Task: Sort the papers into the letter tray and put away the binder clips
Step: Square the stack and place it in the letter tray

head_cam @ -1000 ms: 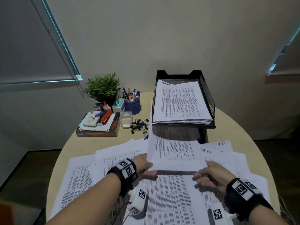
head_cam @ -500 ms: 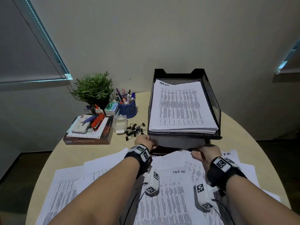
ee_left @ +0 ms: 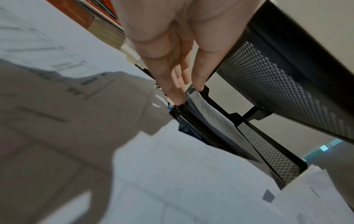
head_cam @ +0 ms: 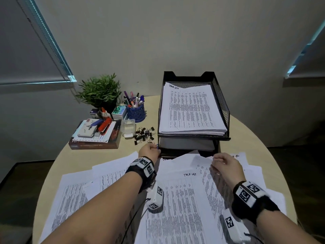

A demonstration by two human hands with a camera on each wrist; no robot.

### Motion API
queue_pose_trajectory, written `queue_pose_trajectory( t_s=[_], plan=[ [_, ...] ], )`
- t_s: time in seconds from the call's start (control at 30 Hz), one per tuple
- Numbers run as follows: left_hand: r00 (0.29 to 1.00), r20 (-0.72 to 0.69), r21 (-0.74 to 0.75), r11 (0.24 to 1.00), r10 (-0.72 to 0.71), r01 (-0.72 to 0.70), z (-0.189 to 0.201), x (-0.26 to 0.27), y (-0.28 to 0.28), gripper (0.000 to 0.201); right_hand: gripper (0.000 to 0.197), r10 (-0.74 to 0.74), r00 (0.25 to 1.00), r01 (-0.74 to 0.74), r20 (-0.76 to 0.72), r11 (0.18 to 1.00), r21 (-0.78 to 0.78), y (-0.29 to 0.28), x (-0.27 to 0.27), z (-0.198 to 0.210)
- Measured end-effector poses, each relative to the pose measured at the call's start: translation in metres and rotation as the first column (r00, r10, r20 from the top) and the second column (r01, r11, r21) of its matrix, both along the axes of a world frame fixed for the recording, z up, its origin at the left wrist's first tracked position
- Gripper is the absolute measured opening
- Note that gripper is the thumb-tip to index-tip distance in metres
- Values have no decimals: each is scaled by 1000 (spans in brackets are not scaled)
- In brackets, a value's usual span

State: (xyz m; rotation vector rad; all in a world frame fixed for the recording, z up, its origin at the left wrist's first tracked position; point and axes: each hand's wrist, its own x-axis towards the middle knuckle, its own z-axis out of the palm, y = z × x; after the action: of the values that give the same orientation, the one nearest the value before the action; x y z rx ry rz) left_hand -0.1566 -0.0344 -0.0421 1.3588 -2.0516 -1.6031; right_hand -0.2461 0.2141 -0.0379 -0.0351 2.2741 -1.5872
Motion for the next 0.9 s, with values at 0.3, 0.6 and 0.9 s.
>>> queue_pose_trajectory(
  t_s=[0.3,0.6,0.9],
  plan=[
    [905,241,-235,883,-351,406,-9,100,33,22,21,207,978,-195,-17,944,265,56,78,-11],
    [851,404,-254,853,-335,456,-34,191,31,73,35,199,980,-194,14,934,299,74,126,-30],
    [745,512,-252,755,-426,605,-28,201,40,77,55,206,972,-227,110,944,239,48,149,-13]
  ],
)
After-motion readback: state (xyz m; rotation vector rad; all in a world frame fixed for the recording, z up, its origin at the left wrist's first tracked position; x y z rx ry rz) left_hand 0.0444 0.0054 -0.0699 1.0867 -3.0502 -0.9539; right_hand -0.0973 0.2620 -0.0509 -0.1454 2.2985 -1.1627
